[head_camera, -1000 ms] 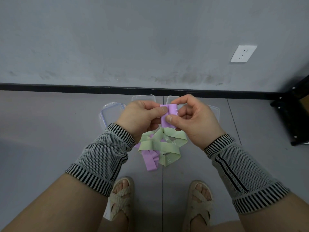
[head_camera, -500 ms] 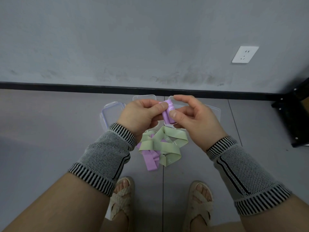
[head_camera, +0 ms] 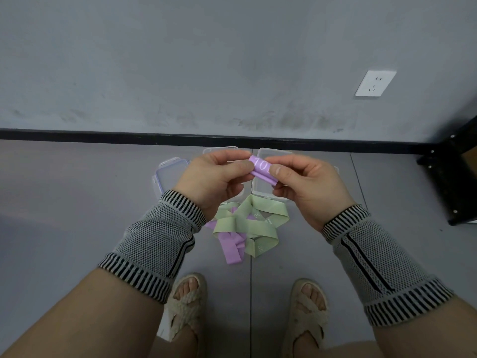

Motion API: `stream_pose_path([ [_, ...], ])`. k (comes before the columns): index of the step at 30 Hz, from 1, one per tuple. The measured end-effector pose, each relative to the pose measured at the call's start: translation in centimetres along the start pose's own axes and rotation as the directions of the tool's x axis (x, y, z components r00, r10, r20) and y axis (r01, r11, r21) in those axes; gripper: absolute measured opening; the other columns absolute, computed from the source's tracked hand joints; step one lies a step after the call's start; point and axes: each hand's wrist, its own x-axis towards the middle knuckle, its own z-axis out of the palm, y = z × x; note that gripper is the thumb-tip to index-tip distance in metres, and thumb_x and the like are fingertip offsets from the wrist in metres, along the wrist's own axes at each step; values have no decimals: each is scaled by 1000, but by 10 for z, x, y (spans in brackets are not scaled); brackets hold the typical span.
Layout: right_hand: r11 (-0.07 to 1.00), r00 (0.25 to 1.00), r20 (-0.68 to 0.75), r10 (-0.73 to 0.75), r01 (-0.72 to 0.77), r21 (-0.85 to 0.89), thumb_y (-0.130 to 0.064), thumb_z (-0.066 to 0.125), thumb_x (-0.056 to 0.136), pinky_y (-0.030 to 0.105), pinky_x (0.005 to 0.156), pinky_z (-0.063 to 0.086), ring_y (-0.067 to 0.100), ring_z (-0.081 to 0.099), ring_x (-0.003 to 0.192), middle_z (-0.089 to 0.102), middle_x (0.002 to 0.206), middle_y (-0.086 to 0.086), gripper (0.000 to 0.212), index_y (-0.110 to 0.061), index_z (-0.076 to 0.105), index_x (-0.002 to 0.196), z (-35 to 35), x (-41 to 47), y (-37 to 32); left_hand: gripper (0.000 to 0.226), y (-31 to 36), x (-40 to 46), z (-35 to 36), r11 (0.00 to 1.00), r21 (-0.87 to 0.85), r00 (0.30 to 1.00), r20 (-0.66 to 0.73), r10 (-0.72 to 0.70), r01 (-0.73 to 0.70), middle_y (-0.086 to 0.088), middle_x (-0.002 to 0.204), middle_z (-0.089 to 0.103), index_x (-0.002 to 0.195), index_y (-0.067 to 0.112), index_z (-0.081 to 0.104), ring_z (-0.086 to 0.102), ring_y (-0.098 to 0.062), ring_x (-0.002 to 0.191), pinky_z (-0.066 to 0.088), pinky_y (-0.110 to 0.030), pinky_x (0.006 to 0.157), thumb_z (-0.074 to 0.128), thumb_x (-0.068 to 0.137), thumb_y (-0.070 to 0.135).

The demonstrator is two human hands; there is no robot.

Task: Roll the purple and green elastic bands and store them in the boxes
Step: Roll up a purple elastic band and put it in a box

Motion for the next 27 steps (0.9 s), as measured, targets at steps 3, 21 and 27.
stream_pose_path([
  [3,1000,1000,0,21,-21,11,-11,68,82,25,63,50,9,58,64,68,77,4,11,-18,73,89,-1,0,-1,13,0,-1,-1,1000,21,1000,29,2,-3,1,70,68,95,12,68,63,-6,64,49,-16,56,64,84,8],
  [21,848,943,-85,-320,246,-470,-12,79,73,15,68,52,3,61,68,66,77,-11,34,-40,62,82,3,-4,2,3,0,1,-9,1000,-3,1000,6,-14,14,-2,73,71,85,8,64,68,-8,65,54,-17,56,65,83,9],
  [27,898,956,-85,-281,231,-374,-5,77,74,18,72,54,11,67,75,70,81,-6,34,-36,65,84,-1,-3,0,6,0,-1,-10,1000,10,998,55,13,-14,-5,76,71,87,8,62,69,-12,68,55,-18,58,63,83,4],
])
